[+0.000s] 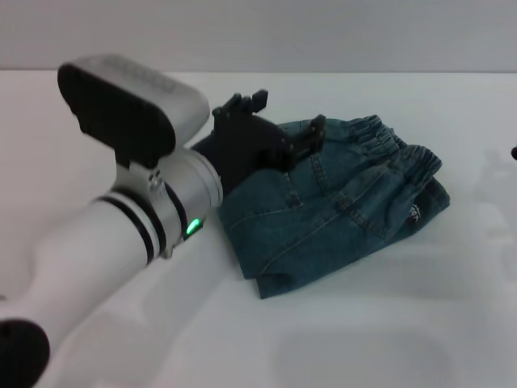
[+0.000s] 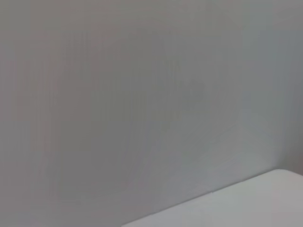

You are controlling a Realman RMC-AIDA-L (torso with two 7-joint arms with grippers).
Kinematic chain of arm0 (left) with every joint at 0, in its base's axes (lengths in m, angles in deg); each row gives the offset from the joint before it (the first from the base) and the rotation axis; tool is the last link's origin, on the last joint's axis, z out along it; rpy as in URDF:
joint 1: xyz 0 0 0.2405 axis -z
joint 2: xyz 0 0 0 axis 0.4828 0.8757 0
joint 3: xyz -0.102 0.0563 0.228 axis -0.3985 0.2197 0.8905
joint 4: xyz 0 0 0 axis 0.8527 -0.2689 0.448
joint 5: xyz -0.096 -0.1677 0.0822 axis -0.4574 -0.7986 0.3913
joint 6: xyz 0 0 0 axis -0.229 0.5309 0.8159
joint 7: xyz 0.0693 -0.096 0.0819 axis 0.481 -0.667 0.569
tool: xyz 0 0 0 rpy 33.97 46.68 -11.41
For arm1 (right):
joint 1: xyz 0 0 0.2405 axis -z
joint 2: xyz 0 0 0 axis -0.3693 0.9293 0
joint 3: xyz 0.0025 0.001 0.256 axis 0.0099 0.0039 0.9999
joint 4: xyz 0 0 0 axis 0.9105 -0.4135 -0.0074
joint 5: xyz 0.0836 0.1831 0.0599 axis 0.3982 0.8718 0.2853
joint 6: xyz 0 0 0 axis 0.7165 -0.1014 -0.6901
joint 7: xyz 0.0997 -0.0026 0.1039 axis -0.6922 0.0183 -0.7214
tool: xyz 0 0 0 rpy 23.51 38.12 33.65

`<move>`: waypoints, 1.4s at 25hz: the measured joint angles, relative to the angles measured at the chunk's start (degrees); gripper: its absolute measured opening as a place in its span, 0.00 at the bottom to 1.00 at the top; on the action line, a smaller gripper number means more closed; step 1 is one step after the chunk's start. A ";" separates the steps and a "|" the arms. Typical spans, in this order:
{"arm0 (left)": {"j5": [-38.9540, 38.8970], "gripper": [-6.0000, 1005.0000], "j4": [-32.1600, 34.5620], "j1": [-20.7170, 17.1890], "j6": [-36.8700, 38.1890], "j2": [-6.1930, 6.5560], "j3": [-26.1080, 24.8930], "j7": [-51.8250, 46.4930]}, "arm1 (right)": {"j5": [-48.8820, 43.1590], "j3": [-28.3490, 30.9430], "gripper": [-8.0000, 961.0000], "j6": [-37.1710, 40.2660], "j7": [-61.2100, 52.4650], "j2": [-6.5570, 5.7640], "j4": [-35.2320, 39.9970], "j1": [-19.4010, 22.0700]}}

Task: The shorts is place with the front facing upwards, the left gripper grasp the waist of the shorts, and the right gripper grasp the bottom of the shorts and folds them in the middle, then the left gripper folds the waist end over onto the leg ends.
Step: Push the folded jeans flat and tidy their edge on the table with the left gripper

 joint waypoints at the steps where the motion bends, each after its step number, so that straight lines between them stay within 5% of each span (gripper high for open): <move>1: -0.14 0.83 1.68 -0.94 3.12 0.04 1.93 0.02 | -0.15 0.01 0.01 0.19 0.00 0.00 -0.14 0.54; 17: -0.18 0.75 14.11 -1.90 20.65 -0.08 9.53 -0.71 | 0.15 0.75 0.01 9.47 -0.49 0.04 4.19 9.11; 21: -0.18 0.59 14.11 -1.90 20.65 -0.08 9.53 -0.71 | 0.75 0.91 0.01 9.70 -0.54 0.06 6.29 8.24; 22: 0.26 0.55 15.21 -3.24 22.29 0.37 15.12 -2.71 | 0.77 0.98 0.01 9.58 -0.55 0.06 6.44 7.93; 25: 0.19 0.38 15.30 -4.64 21.85 0.46 16.77 -2.85 | 0.79 1.13 0.01 9.14 -0.56 0.00 6.63 6.91; 27: 0.03 0.16 15.80 -5.23 21.26 0.35 17.65 -3.42 | 0.81 1.26 0.01 9.05 -0.57 -0.06 6.85 6.26; 35: 0.21 0.01 19.63 -3.52 20.99 0.15 19.95 -10.37 | 0.86 1.35 0.01 8.93 -0.52 -0.21 7.27 4.86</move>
